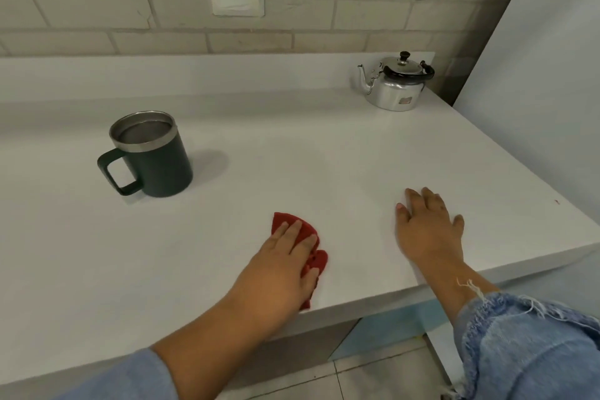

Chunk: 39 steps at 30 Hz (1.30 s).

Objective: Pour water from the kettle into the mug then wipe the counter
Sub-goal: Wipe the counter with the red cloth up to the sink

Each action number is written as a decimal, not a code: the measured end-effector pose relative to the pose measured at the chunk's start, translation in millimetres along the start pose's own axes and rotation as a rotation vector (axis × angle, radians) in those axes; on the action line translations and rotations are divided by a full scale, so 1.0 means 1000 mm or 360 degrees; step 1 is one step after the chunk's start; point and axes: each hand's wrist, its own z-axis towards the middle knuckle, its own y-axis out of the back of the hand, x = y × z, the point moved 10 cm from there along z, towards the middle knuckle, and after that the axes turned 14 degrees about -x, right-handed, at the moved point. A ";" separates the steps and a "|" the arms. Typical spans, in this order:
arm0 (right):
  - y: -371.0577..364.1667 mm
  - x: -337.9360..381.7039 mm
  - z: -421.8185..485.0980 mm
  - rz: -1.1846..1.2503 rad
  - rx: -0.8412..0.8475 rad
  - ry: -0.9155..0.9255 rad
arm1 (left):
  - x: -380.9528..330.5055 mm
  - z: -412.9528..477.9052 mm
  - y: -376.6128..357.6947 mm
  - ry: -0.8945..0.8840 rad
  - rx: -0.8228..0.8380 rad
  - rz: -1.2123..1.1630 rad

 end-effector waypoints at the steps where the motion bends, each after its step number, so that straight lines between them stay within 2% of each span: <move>1: 0.000 0.000 0.000 -0.0001 0.0002 0.0001 | 0.016 -0.007 0.008 0.0058 -0.0006 -0.0003; 8: -0.001 0.001 -0.001 -0.0036 0.0017 0.0001 | 0.098 -0.027 0.064 0.0549 -0.0265 0.0201; 9: -0.001 0.001 -0.001 -0.0042 0.0017 0.0003 | 0.094 -0.029 0.065 0.0492 -0.0289 0.0165; 12: 0.000 0.002 -0.001 -0.0037 0.0026 -0.0001 | 0.063 -0.039 0.053 0.0091 -0.0278 0.0204; 13: 0.001 0.003 -0.001 -0.0037 0.0025 0.0001 | 0.062 -0.043 0.048 0.0058 -0.0236 0.0228; 16: 0.002 0.003 -0.002 -0.0041 0.0020 0.0008 | 0.092 -0.051 0.051 0.0294 -0.0246 0.0106; 22: 0.003 0.004 -0.004 -0.0026 0.0032 0.0012 | 0.173 -0.086 0.090 0.0636 -0.0397 0.0297; 24: 0.001 0.003 -0.005 -0.0039 0.0066 -0.0003 | 0.192 -0.098 0.105 0.0709 -0.0528 0.0390; 27: 0.006 0.006 -0.005 -0.0080 0.0036 -0.0048 | 0.182 -0.092 0.114 0.0681 -0.0713 0.0095; 29: 0.016 0.029 -0.010 -0.0015 -0.0021 -0.0049 | 0.147 -0.069 0.112 0.0457 -0.0711 0.0038; 30: 0.019 0.051 -0.016 0.0037 -0.0027 0.0017 | 0.133 -0.057 0.106 0.0346 -0.0697 0.0081; 32: 0.020 0.107 -0.033 0.0143 0.0011 0.0243 | 0.114 -0.035 0.088 0.0236 -0.0603 -0.0114; 35: 0.010 0.188 -0.075 0.0284 0.0164 0.0555 | 0.120 -0.022 0.055 0.0246 -0.0292 0.0016; 39: -0.007 0.251 -0.122 0.0304 0.0257 0.0741 | 0.163 -0.026 0.069 0.0336 -0.0316 0.0122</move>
